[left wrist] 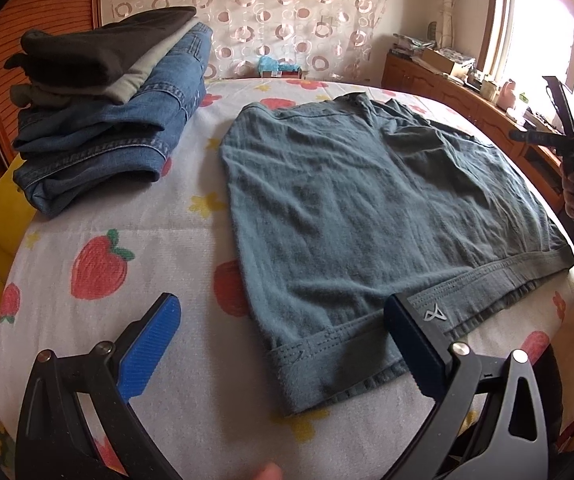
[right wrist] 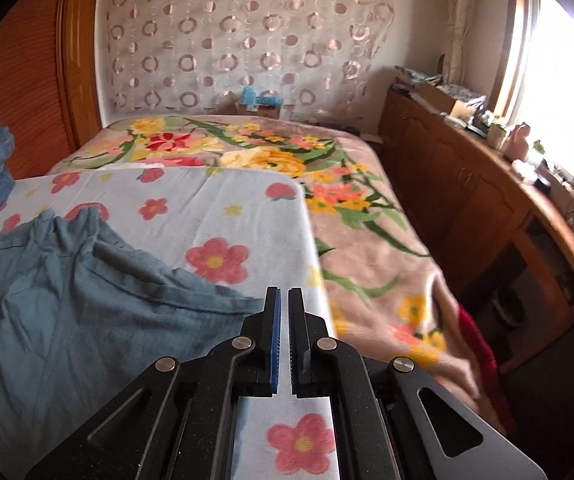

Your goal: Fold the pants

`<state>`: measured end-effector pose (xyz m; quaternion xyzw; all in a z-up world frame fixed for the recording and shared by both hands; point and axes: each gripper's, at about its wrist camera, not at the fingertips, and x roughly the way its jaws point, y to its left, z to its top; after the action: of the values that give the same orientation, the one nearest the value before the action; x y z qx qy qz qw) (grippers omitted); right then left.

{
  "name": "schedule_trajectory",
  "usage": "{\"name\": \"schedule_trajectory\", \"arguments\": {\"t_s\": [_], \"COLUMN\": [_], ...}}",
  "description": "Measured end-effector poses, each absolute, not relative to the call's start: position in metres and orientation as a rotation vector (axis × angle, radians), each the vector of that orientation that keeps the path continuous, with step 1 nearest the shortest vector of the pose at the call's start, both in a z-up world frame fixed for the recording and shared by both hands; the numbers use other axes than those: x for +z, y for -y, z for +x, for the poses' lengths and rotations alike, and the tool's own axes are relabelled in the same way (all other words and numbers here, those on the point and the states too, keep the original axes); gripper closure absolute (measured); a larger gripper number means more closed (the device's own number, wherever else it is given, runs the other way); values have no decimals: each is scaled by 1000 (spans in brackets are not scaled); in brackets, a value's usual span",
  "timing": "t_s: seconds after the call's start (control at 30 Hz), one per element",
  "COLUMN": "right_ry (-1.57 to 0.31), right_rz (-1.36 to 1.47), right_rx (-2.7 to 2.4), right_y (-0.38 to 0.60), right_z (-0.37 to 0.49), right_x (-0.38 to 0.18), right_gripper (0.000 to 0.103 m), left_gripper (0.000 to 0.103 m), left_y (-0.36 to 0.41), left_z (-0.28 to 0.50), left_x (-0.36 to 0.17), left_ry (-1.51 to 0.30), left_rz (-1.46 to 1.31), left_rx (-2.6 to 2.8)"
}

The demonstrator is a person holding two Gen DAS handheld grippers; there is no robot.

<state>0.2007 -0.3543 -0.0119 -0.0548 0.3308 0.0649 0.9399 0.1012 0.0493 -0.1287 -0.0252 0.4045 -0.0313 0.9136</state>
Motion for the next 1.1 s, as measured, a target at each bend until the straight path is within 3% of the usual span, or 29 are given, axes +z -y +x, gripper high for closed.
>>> {"name": "schedule_trajectory", "arguments": {"t_s": [0.1, 0.23, 0.33, 0.67, 0.77, 0.93, 1.1], "right_ry": [-675, -703, -714, -744, -745, -742, -741], "right_rz": [-91, -80, -120, -193, -201, -211, -218], "right_rx": [212, 342, 376, 392, 401, 391, 378], "right_y": [353, 354, 352, 370, 370, 354, 339], "right_z": [183, 166, 156, 145, 147, 154, 168], "right_x": [-10, -13, -18, -17, -14, -24, -34], "right_gripper": [73, 59, 58, 54, 48, 45, 41], "left_gripper": [11, 23, 33, 48, 58, 90, 95], "left_y": [-50, -51, -51, -54, -53, -53, -47], "left_z": [100, 93, 88, 71, 69, 70, 73], "left_x": [-127, -125, -124, -123, -123, -122, -99], "left_ry": [-835, -831, -830, -842, -844, -848, -790], "left_rz": [-54, -73, -82, -104, -105, -115, -116], "left_rx": [-78, -100, -120, -114, -110, -129, -187]}}
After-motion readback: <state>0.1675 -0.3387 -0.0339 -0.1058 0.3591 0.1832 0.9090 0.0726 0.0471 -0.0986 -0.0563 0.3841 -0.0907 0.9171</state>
